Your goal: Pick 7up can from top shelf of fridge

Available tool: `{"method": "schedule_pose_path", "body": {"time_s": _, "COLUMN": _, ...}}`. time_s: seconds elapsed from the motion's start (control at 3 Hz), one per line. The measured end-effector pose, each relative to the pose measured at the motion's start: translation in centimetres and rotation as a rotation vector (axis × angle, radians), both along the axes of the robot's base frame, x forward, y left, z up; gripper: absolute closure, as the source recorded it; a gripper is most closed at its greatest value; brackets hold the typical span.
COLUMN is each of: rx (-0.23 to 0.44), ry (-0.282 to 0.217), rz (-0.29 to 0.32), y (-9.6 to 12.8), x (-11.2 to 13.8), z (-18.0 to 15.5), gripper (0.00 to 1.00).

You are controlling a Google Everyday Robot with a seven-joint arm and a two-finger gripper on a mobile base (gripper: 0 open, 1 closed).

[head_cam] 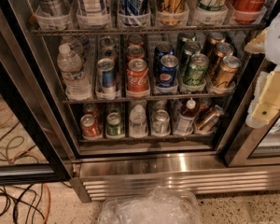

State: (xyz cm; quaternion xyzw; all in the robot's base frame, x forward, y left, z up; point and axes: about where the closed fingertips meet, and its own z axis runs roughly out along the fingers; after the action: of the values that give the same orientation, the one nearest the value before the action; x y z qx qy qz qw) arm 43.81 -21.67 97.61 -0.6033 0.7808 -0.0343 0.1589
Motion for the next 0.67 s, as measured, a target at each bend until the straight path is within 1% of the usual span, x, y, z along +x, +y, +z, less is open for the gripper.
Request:
{"method": "schedule_pose_path", "body": {"time_s": 0.33, "rx": 0.0, "ry": 0.0, "rz": 0.0, "y": 0.0, "x": 0.0, "z": 0.0, "gripper": 0.0}}
{"method": "schedule_pose_path", "body": {"time_s": 0.67, "rx": 0.053, "ry": -0.018, "rz": -0.035, "y": 0.0, "x": 1.1, "z": -0.3, "gripper": 0.0}}
